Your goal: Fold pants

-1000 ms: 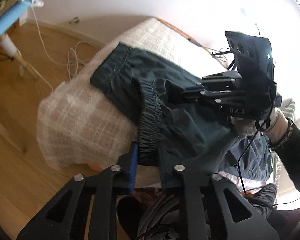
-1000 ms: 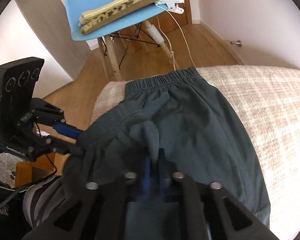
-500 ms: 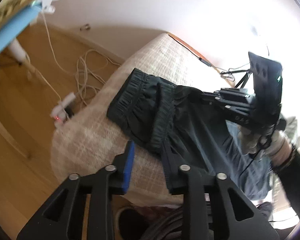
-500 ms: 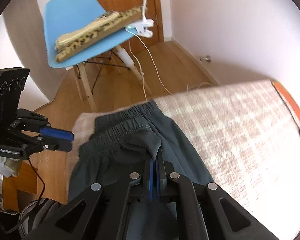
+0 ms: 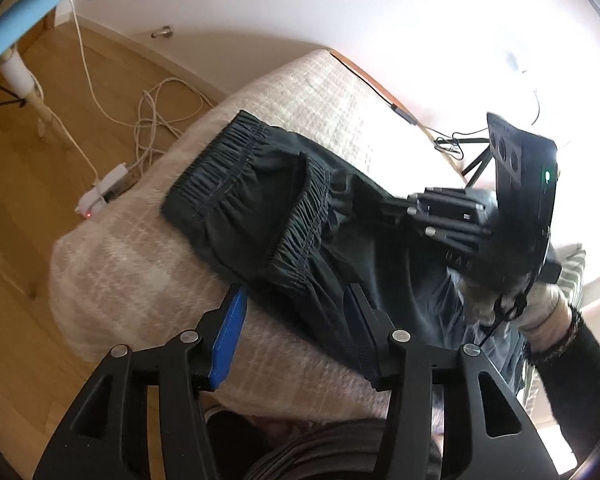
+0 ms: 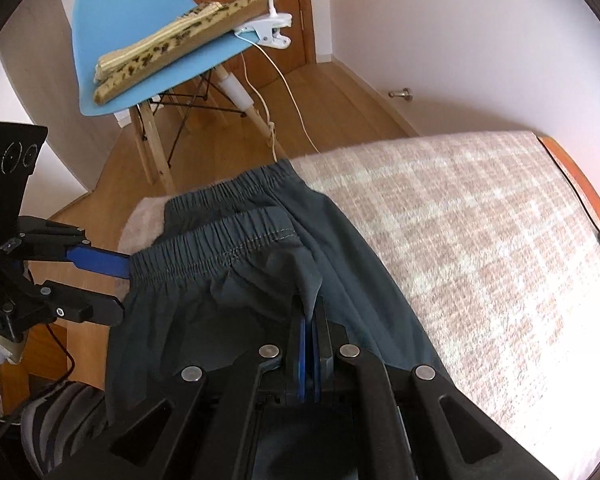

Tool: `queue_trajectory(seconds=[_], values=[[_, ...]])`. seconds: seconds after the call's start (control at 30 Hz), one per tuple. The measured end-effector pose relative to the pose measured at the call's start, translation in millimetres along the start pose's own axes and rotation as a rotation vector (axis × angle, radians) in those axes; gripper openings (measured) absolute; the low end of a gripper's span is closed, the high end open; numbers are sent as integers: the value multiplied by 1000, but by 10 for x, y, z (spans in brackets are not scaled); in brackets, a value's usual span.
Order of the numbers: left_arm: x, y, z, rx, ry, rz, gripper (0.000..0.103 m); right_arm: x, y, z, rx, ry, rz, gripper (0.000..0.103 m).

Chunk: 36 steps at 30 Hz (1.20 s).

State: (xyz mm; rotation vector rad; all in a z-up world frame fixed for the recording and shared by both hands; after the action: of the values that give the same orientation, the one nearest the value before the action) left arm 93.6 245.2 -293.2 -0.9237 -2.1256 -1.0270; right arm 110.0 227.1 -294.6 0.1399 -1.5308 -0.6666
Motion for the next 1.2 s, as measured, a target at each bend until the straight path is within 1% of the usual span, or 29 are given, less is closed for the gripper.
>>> queue_trajectory(seconds=[0.07, 0.1, 0.17, 0.2, 0.23, 0.3, 0.37, 0.47, 0.5, 0.53, 0.57, 0.67, 0.77, 1.0, 1.13, 1.2], values=[[-27, 40, -40, -3, 9, -11, 49, -15, -30, -4, -4, 0, 3, 0], [-57, 59, -66, -15, 17, -10, 46, -16, -41, -5, -9, 4, 2, 0], [-120, 56, -110, -51, 47, 3, 44, -13, -44, -2, -12, 9, -2, 0], [-146, 55, -126, -70, 66, 4, 29, -9, -36, -1, -16, 13, -5, 0], [-175, 49, -145, -94, 83, 12, 21, -8, -29, -2, -17, 13, -7, 0], [-172, 44, -149, -116, 112, 6, 22, -3, -16, -4, -16, 10, -13, 0], [-141, 38, -144, -119, 122, 8, 22, 18, -3, -5, -25, 12, -22, 0], [-12, 56, -160, -171, 161, -34, 21, 63, 33, 37, -22, 20, -37, 0], [36, 79, -146, -173, 168, -48, 21, 85, 54, 58, -17, 22, -45, 0], [68, 109, -132, -164, 162, -56, 19, 111, 87, 77, -13, 19, -57, 0], [102, 134, -97, -157, 163, -62, 9, 135, 123, 89, -12, 16, -69, 0], [168, 274, -20, -144, 171, -86, 9, 217, 278, 122, -17, 18, -109, 0], [238, 376, 83, -144, 175, -103, 8, 256, 446, 119, -10, 1, -133, 0], [202, 516, 213, -136, 189, -108, 8, 160, 618, 77, -11, -31, -140, 0], [243, 620, 307, -133, 199, -113, 8, 106, 769, 43, -26, -31, -144, 0], [215, 632, 361, -121, 200, -102, 8, 59, 817, 38, -33, -26, -141, 0]])
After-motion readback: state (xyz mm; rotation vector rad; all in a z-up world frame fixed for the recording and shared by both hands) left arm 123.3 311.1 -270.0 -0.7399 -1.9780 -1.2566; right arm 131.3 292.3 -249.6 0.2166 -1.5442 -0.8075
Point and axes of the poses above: each gripper's, at about its wrist camera, not at the fingertips, and x roughly against the way its jaws point, z to its left, y to its top, the point moved 10 cm from there along -x, roughly the way its jaws point, and after that the axes turned 3 degrees about -x, right-handed, at the moved point
